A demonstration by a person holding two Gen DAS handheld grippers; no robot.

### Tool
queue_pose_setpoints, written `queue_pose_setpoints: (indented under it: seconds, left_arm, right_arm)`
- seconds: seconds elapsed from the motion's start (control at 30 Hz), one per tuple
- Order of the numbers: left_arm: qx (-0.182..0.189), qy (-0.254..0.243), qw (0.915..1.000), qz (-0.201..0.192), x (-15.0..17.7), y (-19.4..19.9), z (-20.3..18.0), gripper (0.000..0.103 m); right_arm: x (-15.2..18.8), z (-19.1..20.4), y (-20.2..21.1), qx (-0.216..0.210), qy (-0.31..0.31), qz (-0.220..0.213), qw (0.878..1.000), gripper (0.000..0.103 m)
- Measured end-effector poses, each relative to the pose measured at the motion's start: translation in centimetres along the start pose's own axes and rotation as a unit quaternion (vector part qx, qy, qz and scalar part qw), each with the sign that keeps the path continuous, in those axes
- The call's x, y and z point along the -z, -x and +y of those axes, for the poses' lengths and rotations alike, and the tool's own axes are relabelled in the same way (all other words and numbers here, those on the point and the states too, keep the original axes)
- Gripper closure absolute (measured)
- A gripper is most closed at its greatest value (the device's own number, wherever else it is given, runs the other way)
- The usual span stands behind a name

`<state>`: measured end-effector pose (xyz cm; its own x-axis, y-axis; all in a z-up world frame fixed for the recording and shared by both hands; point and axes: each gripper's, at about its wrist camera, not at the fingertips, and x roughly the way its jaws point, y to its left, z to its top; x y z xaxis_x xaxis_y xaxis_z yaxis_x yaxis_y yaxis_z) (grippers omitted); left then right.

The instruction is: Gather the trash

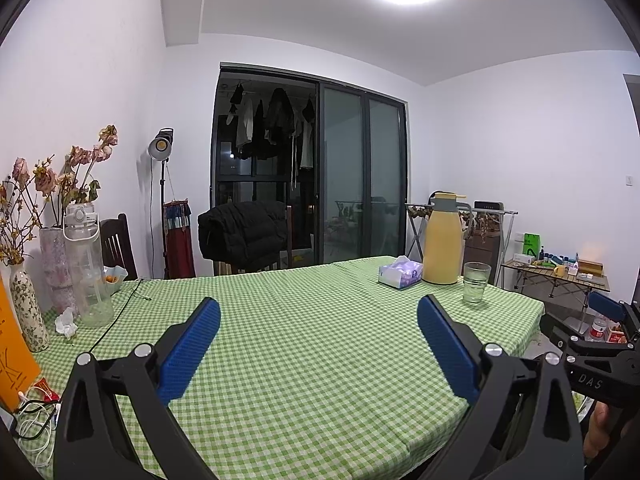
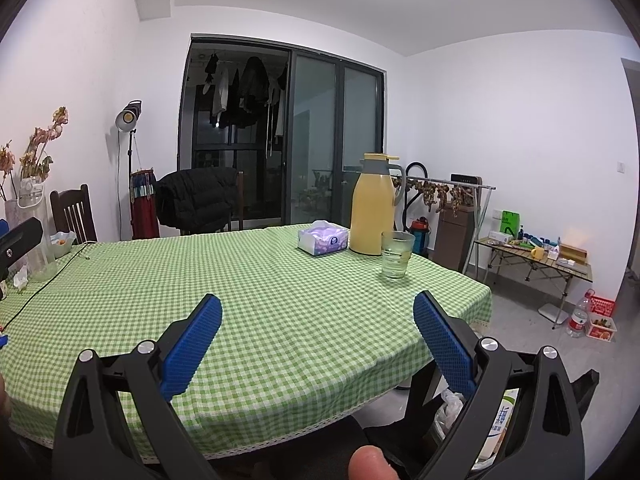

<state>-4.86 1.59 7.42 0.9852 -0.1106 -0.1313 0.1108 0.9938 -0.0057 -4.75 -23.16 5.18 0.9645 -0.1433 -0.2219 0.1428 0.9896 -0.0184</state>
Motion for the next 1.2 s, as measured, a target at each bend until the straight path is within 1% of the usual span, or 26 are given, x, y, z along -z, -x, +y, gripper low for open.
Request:
queue_pose_setpoints:
  seconds: [0.6, 1.2]
  left_arm:
    - [-0.001, 0.002, 1.0000, -0.004, -0.30, 0.13, 0.20, 0.007]
    - [-0.003, 0.008, 1.0000, -0.005, -0.35, 0.40, 0.25, 0.007]
  right_arm:
    - [0.07, 0.42, -0.11, -0.002, 0.008, -0.003, 1.000, 0.010]
    - [0.06, 0.01, 0.07, -0.002, 0.003, -0.004, 1.000, 0.010]
